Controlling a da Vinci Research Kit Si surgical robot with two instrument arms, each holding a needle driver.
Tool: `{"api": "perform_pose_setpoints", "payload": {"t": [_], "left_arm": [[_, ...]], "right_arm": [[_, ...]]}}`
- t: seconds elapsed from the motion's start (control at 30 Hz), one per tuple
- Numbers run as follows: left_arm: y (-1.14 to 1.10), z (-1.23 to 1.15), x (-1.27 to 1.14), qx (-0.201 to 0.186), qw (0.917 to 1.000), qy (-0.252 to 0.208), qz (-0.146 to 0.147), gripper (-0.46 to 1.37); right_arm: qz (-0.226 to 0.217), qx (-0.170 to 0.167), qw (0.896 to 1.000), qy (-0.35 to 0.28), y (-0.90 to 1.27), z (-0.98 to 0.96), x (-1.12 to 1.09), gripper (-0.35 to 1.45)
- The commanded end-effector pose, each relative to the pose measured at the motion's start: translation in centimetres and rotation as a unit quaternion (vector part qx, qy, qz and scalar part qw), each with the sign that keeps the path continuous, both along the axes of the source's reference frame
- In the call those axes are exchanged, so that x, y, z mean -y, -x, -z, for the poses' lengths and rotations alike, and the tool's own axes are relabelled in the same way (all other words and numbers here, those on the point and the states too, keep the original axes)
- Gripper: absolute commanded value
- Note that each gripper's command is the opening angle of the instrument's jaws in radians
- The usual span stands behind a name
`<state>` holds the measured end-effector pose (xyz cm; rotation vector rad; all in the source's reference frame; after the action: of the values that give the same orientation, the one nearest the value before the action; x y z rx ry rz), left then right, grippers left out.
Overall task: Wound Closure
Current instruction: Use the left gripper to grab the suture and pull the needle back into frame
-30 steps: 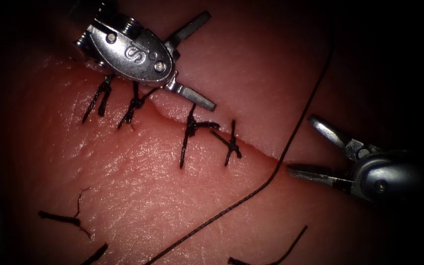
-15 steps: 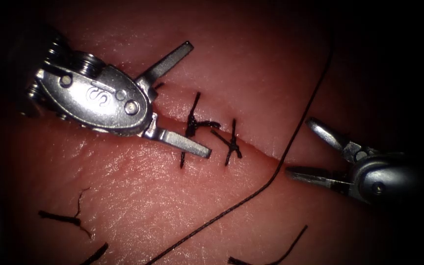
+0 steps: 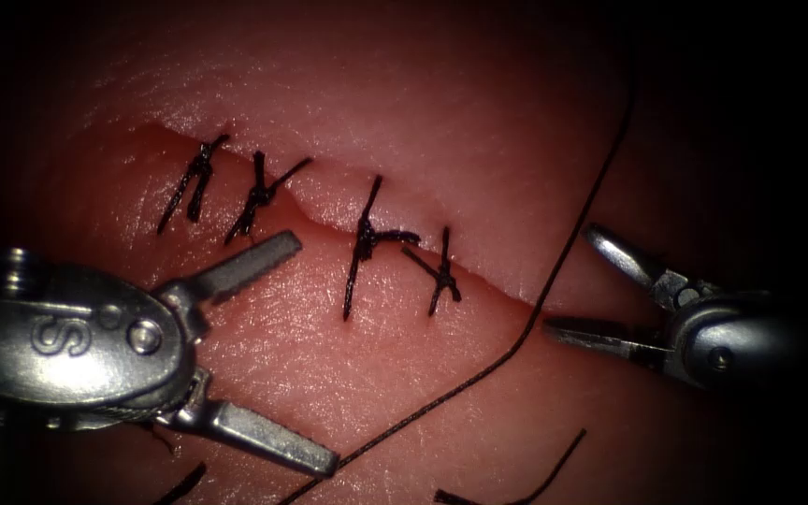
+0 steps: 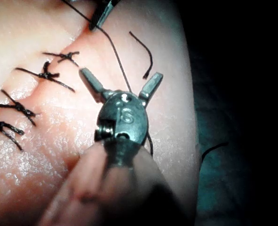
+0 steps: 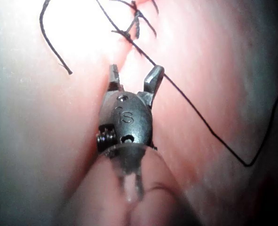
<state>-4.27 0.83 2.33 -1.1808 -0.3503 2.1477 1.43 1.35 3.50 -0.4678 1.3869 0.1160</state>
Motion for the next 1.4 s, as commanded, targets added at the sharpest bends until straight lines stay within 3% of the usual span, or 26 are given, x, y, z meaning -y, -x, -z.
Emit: {"api": "perform_pose_setpoints", "payload": {"t": [0.03, 0.23, 0.4, 0.53, 0.73, 0.87, 1.0, 1.17, 1.27, 1.33, 1.4], "left_arm": [[0.01, 0.00, 0.03, -0.005, 1.0000, -0.002, -0.005, 0.98], [0.09, -0.12, 0.25, -0.056, 0.9980, -0.015, -0.024, 0.96], [0.21, -0.26, 0.53, -0.103, 0.9925, -0.029, -0.059, 0.88], [0.26, -0.33, 0.65, -0.108, 0.9910, -0.040, -0.068, 0.82], [0.28, -0.36, 0.67, -0.100, 0.9915, -0.053, -0.065, 0.48], [0.29, -0.42, 0.69, -0.102, 0.9909, -0.055, -0.069, 0.56], [0.29, -0.51, 0.72, -0.112, 0.9886, -0.062, -0.079, 0.86], [0.29, -0.56, 0.72, -0.120, 0.9880, -0.061, -0.077, 0.93], [0.28, -0.56, 0.72, -0.120, 0.9880, -0.061, -0.077, 0.88], [0.28, -0.57, 0.74, -0.120, 0.9880, -0.059, -0.077, 0.70], [0.28, -0.60, 0.75, -0.112, 0.9883, -0.070, -0.077, 0.34]], "right_arm": [[0.004, 0.001, 1.000, -0.001, -0.01, 0.00, 0.00, 1.23], [0.003, 0.001, 1.000, -0.001, -0.01, 0.00, 0.00, 1.23], [0.003, 0.001, 1.000, -0.001, -0.01, 0.00, 0.00, 1.23], [0.003, 0.001, 1.000, -0.001, -0.01, 0.00, 0.00, 1.23], [0.003, 0.001, 1.000, -0.001, -0.01, 0.00, 0.00, 1.24], [0.003, 0.001, 1.000, -0.001, -0.01, 0.01, 0.01, 1.24], [0.003, 0.001, 1.000, -0.001, -0.01, 0.01, 0.01, 1.24], [0.003, 0.001, 1.000, -0.001, -0.01, 0.01, 0.01, 1.25], [0.003, 0.001, 1.000, -0.001, -0.01, 0.01, 0.01, 1.25], [0.003, 0.001, 1.000, -0.001, -0.01, 0.01, 0.01, 1.25], [0.003, 0.001, 1.000, -0.001, -0.01, 0.02, 0.02, 1.25]]}}
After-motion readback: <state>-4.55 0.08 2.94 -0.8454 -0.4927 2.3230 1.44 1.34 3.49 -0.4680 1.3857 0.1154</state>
